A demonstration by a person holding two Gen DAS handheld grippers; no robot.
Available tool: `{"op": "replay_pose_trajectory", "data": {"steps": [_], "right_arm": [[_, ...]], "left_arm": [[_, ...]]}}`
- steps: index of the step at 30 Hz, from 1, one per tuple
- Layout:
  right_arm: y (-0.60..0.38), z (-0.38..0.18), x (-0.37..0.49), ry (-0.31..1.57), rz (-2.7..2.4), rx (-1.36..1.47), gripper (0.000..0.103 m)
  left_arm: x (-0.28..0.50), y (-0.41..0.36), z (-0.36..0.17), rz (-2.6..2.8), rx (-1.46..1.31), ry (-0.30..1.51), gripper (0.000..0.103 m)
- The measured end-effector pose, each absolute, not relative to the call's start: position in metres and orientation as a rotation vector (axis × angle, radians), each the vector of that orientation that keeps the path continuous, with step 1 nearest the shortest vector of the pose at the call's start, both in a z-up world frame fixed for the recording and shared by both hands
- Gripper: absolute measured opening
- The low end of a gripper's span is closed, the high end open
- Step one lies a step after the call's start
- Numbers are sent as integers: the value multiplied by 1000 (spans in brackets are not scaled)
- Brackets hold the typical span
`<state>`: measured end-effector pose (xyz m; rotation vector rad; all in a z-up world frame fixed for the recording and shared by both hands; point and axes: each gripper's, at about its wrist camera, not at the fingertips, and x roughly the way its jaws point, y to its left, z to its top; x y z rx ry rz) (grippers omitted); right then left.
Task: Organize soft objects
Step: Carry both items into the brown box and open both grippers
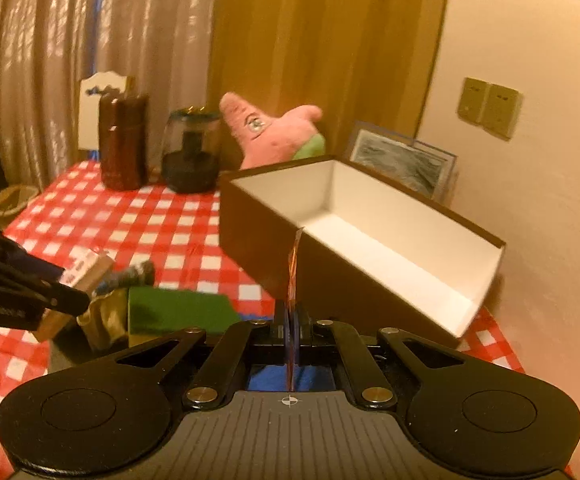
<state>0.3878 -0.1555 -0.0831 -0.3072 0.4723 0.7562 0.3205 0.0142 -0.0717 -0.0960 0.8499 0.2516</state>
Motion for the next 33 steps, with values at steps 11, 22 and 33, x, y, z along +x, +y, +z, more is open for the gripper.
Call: {"op": "replay_pose_trajectory", "data": {"steps": [11,22,33], "right_arm": [[-181,-24,402,486,738,-169,2],[-190,31,450,410,706,-67,2],[-177,23,523,451,650,-25,2]], "left_arm": [[363,12,-30,182,-46,773,26],[429,9,7,124,-21,679,26],[510,-7,3,93,-18,691,26]]}}
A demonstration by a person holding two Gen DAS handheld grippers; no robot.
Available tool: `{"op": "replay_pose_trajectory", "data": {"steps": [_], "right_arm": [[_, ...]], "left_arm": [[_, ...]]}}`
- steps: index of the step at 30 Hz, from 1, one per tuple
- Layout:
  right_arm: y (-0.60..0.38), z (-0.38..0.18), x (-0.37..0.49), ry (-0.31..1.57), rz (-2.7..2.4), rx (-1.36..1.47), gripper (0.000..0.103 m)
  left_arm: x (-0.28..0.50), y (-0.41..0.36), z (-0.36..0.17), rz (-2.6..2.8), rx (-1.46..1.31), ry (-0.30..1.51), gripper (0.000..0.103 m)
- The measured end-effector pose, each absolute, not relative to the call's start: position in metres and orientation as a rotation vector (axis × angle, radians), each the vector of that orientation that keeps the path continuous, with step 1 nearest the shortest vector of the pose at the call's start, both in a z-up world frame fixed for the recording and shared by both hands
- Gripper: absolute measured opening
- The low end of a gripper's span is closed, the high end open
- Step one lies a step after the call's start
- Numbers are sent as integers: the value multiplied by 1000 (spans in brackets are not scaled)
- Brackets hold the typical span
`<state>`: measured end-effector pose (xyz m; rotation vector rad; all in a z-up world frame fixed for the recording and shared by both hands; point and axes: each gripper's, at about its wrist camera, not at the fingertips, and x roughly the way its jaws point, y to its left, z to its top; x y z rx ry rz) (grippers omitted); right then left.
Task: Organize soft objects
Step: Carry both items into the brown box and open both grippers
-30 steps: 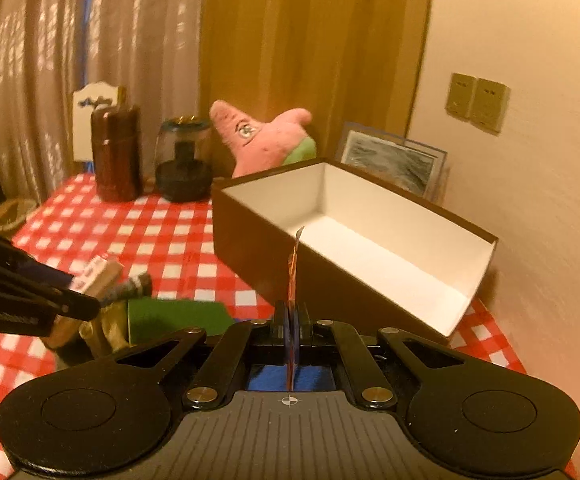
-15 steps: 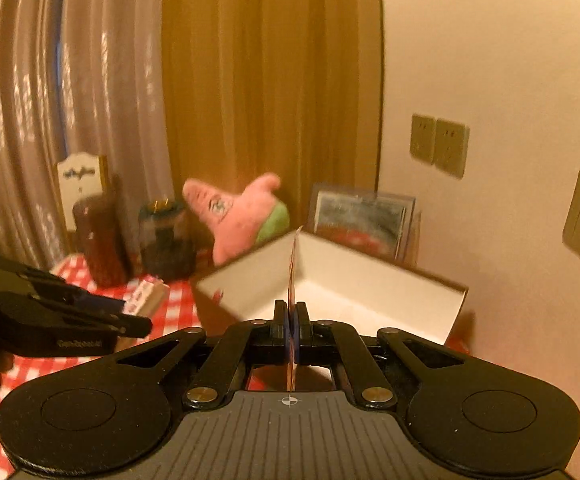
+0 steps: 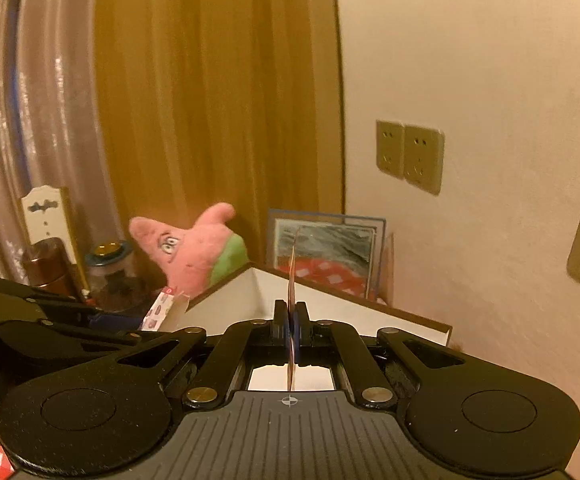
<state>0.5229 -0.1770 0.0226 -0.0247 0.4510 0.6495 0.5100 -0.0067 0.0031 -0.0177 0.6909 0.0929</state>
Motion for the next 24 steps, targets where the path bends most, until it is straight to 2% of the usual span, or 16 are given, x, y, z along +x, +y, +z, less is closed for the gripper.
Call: {"op": "replay_pose_trajectory", "data": {"steps": [10,11,13,14,15,24], "right_arm": [[-174,-12,589,625,655,97,3],[-173,-14,594,640,656,90,6],[-173,-20,599,656,662,72,21],[-173,-24,601,665,655,77,36],[-176,-27,603,670,649,87,47],[-194,-53,606,762,607,96,49]], "left_arm": [[565,-13,-21,73,-18,754,26],[568,-14,-23,72,-15,760,26],[572,-15,-27,70,-12,769,26],[573,-16,-29,68,-11,775,26],[575,-16,-30,67,-11,780,26],[587,-21,-38,64,15,808,27]]}}
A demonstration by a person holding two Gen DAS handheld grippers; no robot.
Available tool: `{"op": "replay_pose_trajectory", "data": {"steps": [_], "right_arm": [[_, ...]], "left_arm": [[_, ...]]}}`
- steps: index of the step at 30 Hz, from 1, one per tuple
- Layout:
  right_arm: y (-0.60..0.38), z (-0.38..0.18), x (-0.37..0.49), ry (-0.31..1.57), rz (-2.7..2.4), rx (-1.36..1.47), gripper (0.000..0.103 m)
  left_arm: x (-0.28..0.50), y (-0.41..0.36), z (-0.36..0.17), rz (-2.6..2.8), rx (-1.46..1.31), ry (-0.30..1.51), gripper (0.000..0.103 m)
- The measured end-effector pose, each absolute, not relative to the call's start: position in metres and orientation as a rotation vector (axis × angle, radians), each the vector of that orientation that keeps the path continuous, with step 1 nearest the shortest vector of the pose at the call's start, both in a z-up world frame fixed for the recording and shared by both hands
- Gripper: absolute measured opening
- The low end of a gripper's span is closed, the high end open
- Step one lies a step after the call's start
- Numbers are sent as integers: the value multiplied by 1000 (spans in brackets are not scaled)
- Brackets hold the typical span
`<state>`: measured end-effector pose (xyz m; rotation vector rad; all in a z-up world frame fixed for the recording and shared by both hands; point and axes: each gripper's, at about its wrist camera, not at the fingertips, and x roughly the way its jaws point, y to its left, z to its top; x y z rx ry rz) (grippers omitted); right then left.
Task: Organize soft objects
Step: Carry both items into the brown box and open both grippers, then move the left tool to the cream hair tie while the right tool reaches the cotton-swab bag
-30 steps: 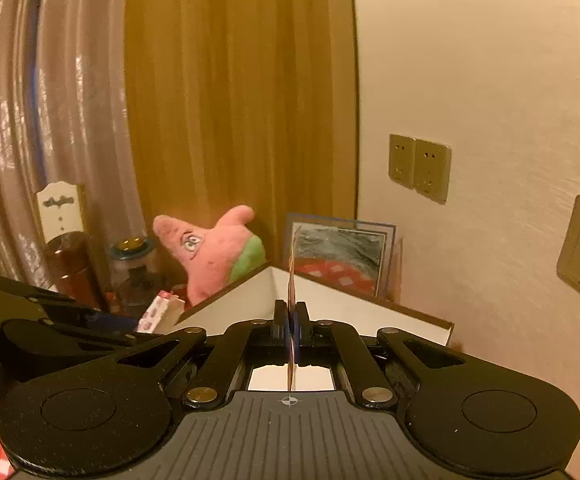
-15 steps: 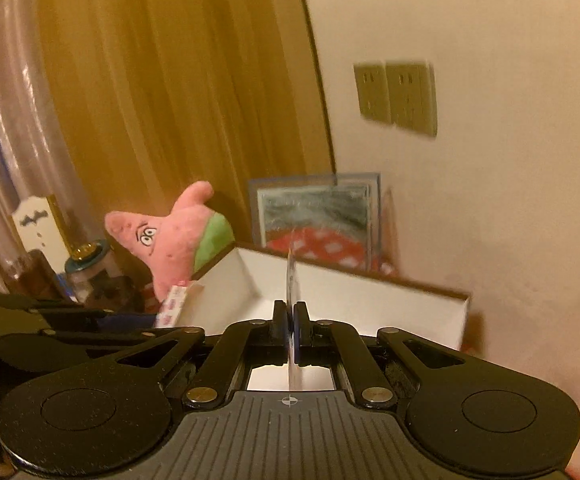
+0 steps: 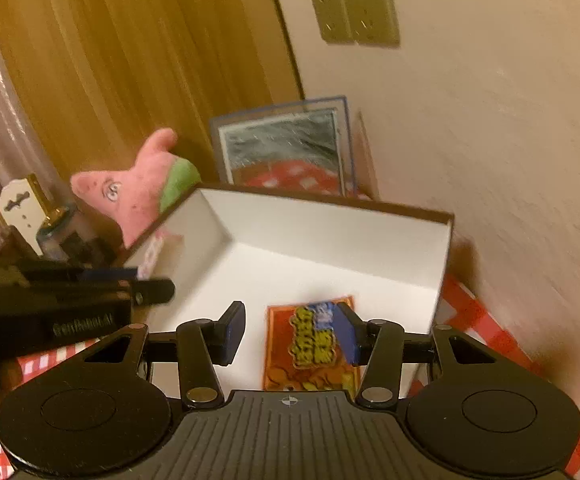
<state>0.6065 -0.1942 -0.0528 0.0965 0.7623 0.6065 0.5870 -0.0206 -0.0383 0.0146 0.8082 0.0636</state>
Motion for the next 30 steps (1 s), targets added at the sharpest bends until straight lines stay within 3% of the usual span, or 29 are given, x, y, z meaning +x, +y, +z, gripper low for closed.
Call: {"op": "replay_pose_trajectory", "data": {"steps": [2,4,19,30], "right_arm": [[-198,-56,606,770,602,98,49],[-201,-57,605,773,597,90,49],[-206,-61,586,793,605,71,50],[-210,-52,548,763,573,66,61]], "left_arm": [[590,-21,-38,73,28,806,41],[591,-21,-37,80,38,808,45],[531,8,-25,151,-34,855,47],[471,19,-9,180,-79,849,47]]}}
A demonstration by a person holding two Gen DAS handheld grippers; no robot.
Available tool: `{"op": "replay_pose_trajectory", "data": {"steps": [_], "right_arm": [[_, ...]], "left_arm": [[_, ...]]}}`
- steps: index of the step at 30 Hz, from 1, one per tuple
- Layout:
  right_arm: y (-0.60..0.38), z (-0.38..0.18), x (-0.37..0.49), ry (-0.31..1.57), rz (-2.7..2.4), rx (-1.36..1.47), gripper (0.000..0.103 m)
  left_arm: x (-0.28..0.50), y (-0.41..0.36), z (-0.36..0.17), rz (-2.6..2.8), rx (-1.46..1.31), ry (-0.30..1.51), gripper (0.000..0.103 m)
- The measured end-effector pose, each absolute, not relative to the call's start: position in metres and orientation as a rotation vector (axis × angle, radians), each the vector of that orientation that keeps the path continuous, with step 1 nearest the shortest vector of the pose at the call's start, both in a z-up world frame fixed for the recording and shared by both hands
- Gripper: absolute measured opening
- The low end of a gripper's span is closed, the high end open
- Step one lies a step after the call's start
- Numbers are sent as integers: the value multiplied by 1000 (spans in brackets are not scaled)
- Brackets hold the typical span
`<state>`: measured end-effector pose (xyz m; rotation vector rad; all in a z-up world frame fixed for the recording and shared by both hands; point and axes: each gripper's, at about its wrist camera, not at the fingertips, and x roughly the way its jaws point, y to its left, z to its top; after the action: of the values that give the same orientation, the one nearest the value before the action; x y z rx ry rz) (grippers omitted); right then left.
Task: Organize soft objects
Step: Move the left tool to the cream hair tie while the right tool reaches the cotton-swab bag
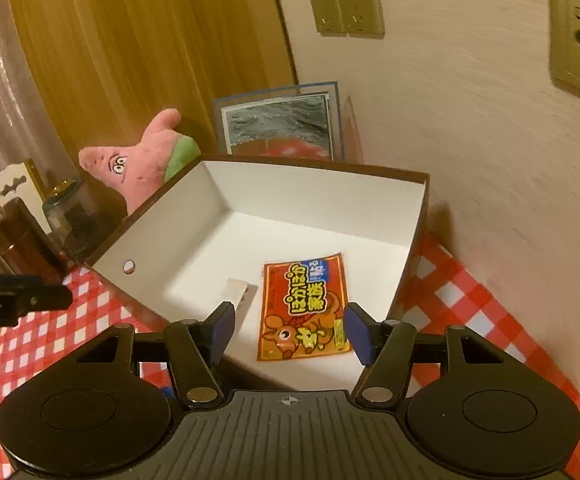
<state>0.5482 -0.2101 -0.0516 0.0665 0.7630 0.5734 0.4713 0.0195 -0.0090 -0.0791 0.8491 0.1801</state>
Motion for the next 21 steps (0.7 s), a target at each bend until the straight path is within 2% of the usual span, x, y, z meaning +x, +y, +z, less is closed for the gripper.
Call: {"op": "replay_pose_trajectory", "data": {"steps": [9,21], "right_arm": [[-213,-45,520,760,558,126,69],[-199,-35,459,753,588,95,69]], "left_arm": [[426,29,-2,189,-99,837,47],[358,57,4,200,-104,839,48]]}}
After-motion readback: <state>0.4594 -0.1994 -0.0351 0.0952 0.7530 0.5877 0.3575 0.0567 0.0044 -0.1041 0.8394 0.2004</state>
